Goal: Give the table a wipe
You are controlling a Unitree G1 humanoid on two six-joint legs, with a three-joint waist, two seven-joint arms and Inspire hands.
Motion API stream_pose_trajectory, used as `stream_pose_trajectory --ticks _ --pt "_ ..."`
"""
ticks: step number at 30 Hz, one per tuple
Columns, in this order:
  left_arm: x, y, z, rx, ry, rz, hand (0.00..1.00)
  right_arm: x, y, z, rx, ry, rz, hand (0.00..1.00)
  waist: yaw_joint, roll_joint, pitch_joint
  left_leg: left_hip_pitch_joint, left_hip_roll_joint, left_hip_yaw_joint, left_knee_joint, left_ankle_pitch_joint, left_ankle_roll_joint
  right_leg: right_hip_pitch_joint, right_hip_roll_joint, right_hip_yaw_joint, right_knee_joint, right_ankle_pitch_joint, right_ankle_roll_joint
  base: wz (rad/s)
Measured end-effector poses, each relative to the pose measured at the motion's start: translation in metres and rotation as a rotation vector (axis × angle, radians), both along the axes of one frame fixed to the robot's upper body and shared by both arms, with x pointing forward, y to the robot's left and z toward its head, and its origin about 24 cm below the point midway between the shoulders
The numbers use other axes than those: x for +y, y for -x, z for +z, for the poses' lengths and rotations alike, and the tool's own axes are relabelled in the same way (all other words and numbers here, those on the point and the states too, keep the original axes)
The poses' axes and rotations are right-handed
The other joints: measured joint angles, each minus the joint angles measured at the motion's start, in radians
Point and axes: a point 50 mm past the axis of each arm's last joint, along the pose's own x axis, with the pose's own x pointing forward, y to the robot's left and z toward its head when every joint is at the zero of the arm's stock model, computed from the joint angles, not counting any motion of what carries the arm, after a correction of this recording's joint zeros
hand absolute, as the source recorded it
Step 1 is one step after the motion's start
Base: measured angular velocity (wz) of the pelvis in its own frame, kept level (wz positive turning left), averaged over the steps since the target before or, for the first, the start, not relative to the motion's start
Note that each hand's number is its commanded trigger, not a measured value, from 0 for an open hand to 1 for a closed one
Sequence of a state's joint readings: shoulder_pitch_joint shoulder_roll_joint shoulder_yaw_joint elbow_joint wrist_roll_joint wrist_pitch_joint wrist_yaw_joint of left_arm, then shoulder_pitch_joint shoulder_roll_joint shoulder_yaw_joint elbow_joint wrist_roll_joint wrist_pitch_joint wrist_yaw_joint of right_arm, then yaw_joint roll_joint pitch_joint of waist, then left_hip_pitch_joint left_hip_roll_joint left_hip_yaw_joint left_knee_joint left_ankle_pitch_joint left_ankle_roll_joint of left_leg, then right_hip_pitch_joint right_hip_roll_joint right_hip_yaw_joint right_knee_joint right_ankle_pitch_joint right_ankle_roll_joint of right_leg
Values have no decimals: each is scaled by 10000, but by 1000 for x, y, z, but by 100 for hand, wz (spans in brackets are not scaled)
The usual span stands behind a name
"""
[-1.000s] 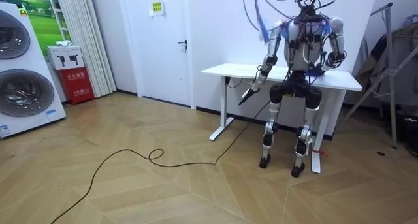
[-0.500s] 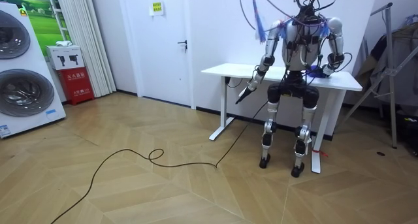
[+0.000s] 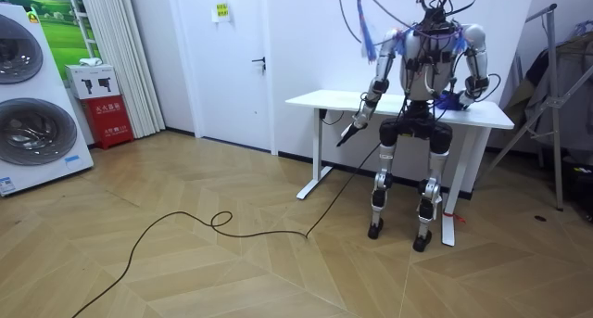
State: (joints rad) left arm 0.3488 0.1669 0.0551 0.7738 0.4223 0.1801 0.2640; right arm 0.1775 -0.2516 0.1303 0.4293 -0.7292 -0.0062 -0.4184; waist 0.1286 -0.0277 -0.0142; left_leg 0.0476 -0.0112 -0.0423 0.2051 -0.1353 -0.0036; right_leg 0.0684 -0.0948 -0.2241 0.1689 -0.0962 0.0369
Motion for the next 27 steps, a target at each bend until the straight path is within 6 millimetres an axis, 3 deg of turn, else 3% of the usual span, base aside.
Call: stream_pose_trajectory --ticks 6,14,17,25,27 --pt "0 -2 0 -485 203 212 0 7 -3 8 -21 -757 448 0 -362 -55 35 113 4 178 -27 -35 58 -7 53 281 7 11 15 -13" --pt "0 -4 0 -663 422 217 0 6 -6 22 -27 -1556 620 0 -473 -94 69 58 47 461 -63 -66 108 -178 96 563 28 50 37 -11" --pt "2 -3 1 -645 453 288 0 -2 -5 28 -165 -1793 203 0 -513 -135 212 47 50 542 -65 -74 122 -191 96 607 21 99 39 -6" --pt "16 11 2 -566 346 1237 0 -44 -10 62 -1985 -1981 -1542 0 -726 -343 174 -10 62 760 -168 -65 131 -496 147 919 41 211 84 -11" --pt "17 19 2 -380 321 1446 0 -55 -7 67 -2360 -2119 -2120 0 -928 -411 139 2 68 780 -162 -68 136 -489 152 935 40 213 81 0"
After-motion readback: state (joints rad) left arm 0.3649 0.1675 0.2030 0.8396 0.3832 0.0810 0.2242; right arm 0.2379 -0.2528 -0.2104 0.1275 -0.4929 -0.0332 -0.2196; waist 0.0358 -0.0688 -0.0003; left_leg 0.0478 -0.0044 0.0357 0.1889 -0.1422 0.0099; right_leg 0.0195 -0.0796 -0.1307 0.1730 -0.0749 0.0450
